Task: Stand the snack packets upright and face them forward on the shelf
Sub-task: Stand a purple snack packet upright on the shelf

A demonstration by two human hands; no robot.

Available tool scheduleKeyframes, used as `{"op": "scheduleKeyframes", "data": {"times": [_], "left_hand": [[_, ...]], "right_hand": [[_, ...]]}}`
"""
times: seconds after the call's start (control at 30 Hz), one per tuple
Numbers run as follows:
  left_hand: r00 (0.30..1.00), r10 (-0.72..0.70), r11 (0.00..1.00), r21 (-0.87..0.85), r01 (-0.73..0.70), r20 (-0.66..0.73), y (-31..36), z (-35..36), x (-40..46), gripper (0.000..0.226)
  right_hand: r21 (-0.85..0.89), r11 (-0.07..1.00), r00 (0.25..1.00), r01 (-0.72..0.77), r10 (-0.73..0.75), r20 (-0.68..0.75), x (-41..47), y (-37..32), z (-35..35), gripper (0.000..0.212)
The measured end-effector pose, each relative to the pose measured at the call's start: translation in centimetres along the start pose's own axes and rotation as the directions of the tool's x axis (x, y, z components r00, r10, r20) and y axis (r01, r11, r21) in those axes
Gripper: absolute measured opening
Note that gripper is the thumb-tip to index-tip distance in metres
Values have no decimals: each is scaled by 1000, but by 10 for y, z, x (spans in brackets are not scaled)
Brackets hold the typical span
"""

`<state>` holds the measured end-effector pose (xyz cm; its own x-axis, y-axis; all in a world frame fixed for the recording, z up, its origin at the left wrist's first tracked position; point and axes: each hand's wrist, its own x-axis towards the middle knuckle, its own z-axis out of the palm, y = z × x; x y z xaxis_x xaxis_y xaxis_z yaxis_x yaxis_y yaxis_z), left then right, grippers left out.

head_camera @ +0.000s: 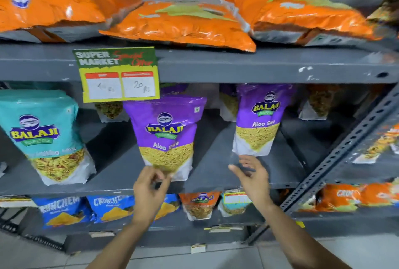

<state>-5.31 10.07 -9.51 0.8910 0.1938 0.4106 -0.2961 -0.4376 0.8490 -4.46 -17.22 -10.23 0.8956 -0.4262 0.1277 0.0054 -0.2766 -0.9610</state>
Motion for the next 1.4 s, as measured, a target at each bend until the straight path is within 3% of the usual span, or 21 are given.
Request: {"op": "scheduleKeyframes", "data": {"times": [0.07, 0.13, 0.2, 0.23, 0.3, 0.37, 0.43, 0.5, 0.6, 0.9, 1.4], "left_hand": [[985, 112, 993, 15, -115, 131, 19, 31, -4, 33], [958, 155, 987, -9, -157, 242, 33, 69, -2, 27], [945, 74, 997, -59, -58, 318, 45, 107, 4, 15], [937, 16, 997, -72, 9, 348, 49, 126, 9, 20], [903, -106, 989, -48, 138, 416, 53, 160, 24, 54], [849, -193, 973, -13, 229, 491, 54, 189, 41, 80], [786, -241, 960, 23, 278, 570, 55, 208, 53, 88], [775, -247, 959, 31, 283, 582, 53, 221, 57, 78], [819, -242, 960, 6, 280, 520, 53, 224, 54, 52], [822, -206, 957, -66, 282, 532, 56, 200, 18, 47], [812, -233, 958, -18, 286, 535, 54, 199, 10, 58]], "right_hand": [[-12, 1000, 994, 25, -26, -102, 15, 10, -37, 44], [-75, 997, 993, -25, 16, -120, 36, 17, -63, 71], [-157, 980, 992, -120, 113, -57, 60, 23, -79, 99], [-200, 970, 991, -136, 137, -10, 72, 24, -84, 109], [-219, 972, 989, -91, 113, 92, 94, 28, -87, 120], [-175, 979, 971, -102, 136, 194, 110, 26, -88, 117], [-183, 968, 935, -172, 218, 278, 117, 19, -87, 98], [-186, 960, 917, -211, 261, 302, 120, 17, -84, 80], [-161, 963, 942, -215, 248, 226, 116, 27, -81, 66], [-132, 982, 961, -137, 164, 222, 70, 40, -91, 61], [-178, 978, 970, -113, 147, 193, 59, 39, -93, 65]]}}
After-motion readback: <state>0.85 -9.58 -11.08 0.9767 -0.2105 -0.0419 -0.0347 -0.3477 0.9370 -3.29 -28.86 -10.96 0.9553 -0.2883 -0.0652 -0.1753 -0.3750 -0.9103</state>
